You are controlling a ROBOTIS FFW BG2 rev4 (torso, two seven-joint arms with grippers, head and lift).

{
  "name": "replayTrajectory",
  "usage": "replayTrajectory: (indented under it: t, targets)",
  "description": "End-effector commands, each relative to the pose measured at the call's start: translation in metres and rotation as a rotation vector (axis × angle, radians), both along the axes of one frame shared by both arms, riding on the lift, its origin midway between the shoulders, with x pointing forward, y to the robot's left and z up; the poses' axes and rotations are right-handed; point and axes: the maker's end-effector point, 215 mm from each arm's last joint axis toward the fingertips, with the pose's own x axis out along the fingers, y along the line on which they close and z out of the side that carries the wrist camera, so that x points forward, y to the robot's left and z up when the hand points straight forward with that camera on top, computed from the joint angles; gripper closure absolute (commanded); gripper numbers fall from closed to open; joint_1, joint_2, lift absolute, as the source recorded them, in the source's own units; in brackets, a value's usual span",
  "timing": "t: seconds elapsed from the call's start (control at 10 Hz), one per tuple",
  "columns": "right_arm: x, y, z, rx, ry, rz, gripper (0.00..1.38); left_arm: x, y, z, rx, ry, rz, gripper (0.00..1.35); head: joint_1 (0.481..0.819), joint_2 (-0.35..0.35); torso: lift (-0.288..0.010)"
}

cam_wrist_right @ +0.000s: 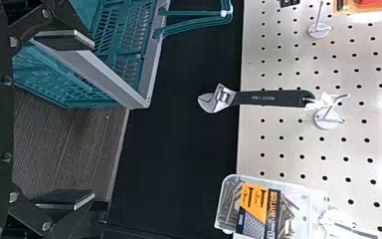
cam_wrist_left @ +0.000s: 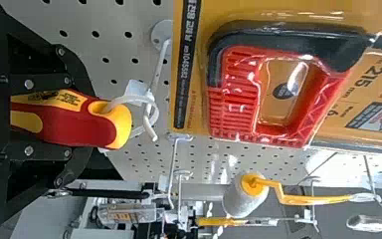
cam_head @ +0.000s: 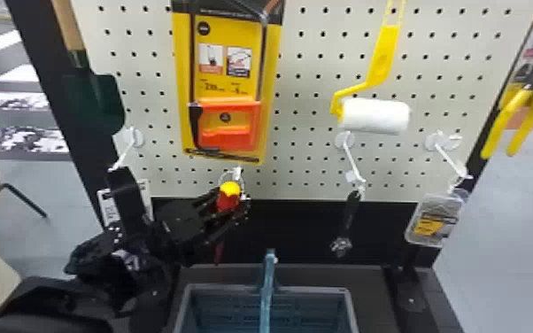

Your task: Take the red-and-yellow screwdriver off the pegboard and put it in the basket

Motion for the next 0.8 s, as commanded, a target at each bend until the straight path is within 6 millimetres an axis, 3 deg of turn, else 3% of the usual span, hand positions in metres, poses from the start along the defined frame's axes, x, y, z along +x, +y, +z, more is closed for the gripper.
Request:
replayTrajectory:
  t: [0.0,0.7]
  targets:
    - [0.000,0.000,0.000,0.001,0.000,-0.001,0.23,-0.004,0.003,0.002,-0.002,-0.001,0.009,1.15,0.549,0.000,-0.100]
    - [0.000,0.000,-0.001,0.001,0.002,-0.001,0.23,-0.023,0.014,0.013,-0.029,-0.001,0.048,1.15,0.549,0.000,-0.100]
